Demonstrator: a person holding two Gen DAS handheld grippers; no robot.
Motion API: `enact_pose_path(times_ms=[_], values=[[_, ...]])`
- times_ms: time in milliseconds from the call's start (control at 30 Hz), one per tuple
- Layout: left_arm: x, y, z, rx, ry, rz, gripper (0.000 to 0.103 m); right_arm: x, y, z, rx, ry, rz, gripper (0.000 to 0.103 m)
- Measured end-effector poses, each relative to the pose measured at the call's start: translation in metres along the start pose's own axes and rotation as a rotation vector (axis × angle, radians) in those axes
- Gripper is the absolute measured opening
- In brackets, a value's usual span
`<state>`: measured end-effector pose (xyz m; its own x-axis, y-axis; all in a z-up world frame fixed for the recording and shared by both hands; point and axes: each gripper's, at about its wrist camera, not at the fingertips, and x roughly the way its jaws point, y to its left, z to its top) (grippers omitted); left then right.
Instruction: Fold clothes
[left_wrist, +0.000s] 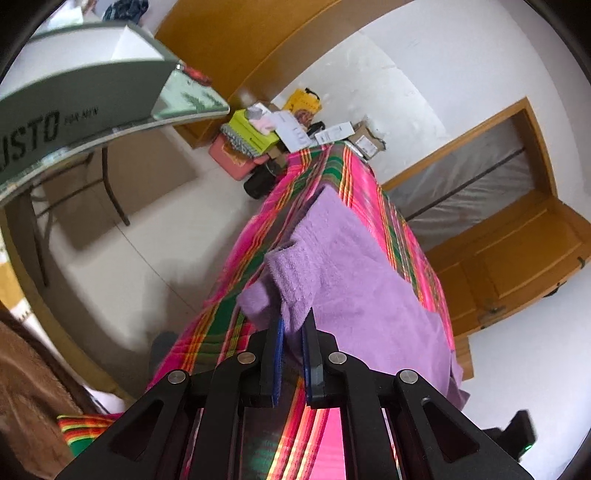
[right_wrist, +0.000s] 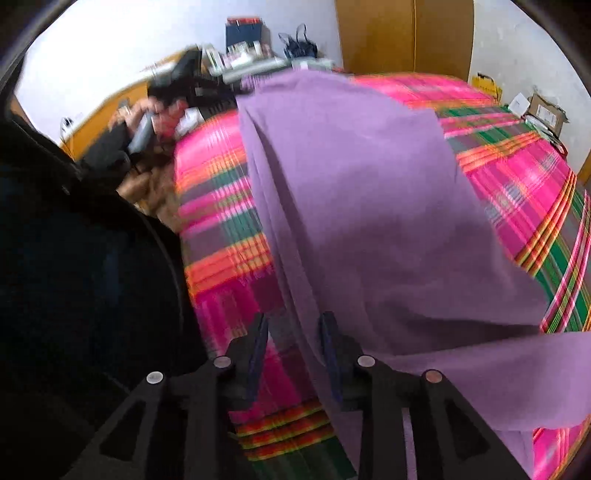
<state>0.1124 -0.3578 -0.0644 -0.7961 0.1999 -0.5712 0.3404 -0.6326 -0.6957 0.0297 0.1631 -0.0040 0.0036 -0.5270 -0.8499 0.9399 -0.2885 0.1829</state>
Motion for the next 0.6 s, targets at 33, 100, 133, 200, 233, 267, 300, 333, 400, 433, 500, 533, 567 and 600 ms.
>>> enact_pose_path(times_ms=[33,100,133,200,233,267,300,333,400,433,500,533,567,600], values=[[-0.003,-0.001,0.0,0.007,-0.008,0.004,0.009,-0.008,-0.001,0.002,0.003,-0.03,0.016,0.031],[-0.011,-0.003,0.0,0.014,-0.025,0.015,0.01,-0.018,-0.005,0.01,0.02,-0.101,0.023,0.031],[-0.015,-0.003,-0.001,0.017,-0.035,0.023,0.009,-0.021,-0.007,0.015,0.033,-0.14,0.019,0.031],[-0.022,-0.002,0.001,0.011,-0.058,0.041,0.008,-0.014,-0.012,0.021,0.086,-0.194,0.018,0.031],[-0.026,0.0,0.002,-0.003,-0.073,0.057,0.008,-0.01,-0.015,0.024,0.115,-0.22,0.018,0.031],[-0.029,0.0,0.003,-0.012,-0.085,0.072,0.007,-0.003,-0.016,0.026,0.137,-0.23,0.015,0.031],[-0.032,-0.001,0.003,-0.01,-0.098,0.086,0.007,0.004,-0.017,0.028,0.158,-0.236,0.012,0.031],[-0.036,-0.007,0.003,0.015,-0.113,0.095,0.007,0.013,-0.017,0.028,0.167,-0.225,0.02,0.031],[-0.038,-0.021,0.0,0.062,-0.122,0.084,0.007,0.033,-0.014,0.028,0.16,-0.175,0.029,0.031],[-0.037,-0.032,-0.002,0.097,-0.118,0.069,0.007,0.039,-0.01,0.027,0.137,-0.154,0.025,0.031],[-0.03,-0.048,-0.008,0.151,-0.103,0.046,0.009,0.049,0.0,0.025,0.088,-0.122,0.02,0.031],[-0.025,-0.057,-0.011,0.18,-0.093,0.034,0.009,0.05,0.0,0.025,0.086,-0.109,0.04,0.031],[-0.02,-0.063,-0.013,0.201,-0.083,0.024,0.009,0.049,-0.001,0.025,0.092,-0.106,0.049,0.031],[-0.015,-0.069,-0.015,0.222,-0.073,0.017,0.009,0.046,-0.003,0.025,0.097,-0.122,0.041,0.031]])
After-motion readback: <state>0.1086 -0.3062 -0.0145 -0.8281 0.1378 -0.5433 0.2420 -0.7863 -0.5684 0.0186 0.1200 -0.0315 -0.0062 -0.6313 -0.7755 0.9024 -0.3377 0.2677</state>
